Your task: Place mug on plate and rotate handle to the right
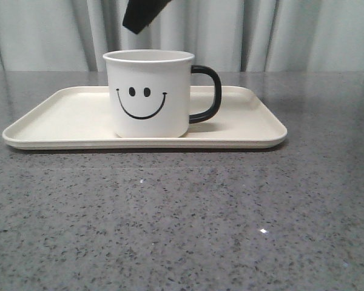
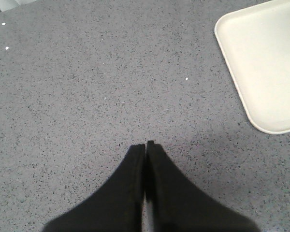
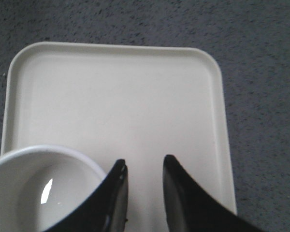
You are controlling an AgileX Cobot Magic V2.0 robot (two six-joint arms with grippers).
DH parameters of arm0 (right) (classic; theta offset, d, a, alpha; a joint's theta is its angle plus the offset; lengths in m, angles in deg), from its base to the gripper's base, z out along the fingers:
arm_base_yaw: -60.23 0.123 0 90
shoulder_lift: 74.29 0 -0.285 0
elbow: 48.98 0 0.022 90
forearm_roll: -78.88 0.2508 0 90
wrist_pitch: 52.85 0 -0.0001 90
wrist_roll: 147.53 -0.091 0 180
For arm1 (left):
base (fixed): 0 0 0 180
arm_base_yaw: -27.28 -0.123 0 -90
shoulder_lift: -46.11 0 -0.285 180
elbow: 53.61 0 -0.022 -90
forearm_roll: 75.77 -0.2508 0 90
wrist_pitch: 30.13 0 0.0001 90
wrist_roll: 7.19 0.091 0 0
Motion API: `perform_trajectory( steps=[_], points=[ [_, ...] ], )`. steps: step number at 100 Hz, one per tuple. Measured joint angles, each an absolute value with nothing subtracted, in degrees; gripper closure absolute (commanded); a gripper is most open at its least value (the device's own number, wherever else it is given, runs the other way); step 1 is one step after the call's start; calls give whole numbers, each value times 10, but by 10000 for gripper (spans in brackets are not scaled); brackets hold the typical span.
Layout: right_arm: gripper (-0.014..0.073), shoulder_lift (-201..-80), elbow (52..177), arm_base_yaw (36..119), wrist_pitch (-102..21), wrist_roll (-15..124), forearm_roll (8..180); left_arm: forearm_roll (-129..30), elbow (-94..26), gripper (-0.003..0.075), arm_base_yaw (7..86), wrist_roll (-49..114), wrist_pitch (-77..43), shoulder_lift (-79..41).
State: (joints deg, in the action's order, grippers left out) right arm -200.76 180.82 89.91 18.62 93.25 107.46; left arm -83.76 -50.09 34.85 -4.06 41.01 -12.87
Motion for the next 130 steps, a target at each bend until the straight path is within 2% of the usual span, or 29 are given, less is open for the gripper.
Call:
perform_trajectory(
  steps=[14, 28, 52, 71, 87, 106, 130],
  points=[
    [498, -1996, 1858, 873, 187, 875, 1091, -838, -501, 740, 349, -41, 411, -129],
    [716, -1954, 1890, 819, 189, 840, 1149, -838, -501, 740, 349, -41, 411, -129],
    [705, -1837, 1899, 673, 193, 808, 1263, -838, -501, 740, 349, -41, 411, -129],
    [705, -1757, 1898, 547, 186, 765, 1275, -836, -501, 740, 349, -41, 394, -129],
    [705, -1688, 1852, 467, 133, 741, 1280, -826, -501, 740, 349, -42, 374, -129],
    [705, -1581, 1709, 399, 15, 719, 1287, -823, -501, 740, 349, -46, 355, -129],
    [705, -1409, 1400, 376, -132, 711, 1301, -823, -500, 740, 349, -50, 338, -129]
  ],
)
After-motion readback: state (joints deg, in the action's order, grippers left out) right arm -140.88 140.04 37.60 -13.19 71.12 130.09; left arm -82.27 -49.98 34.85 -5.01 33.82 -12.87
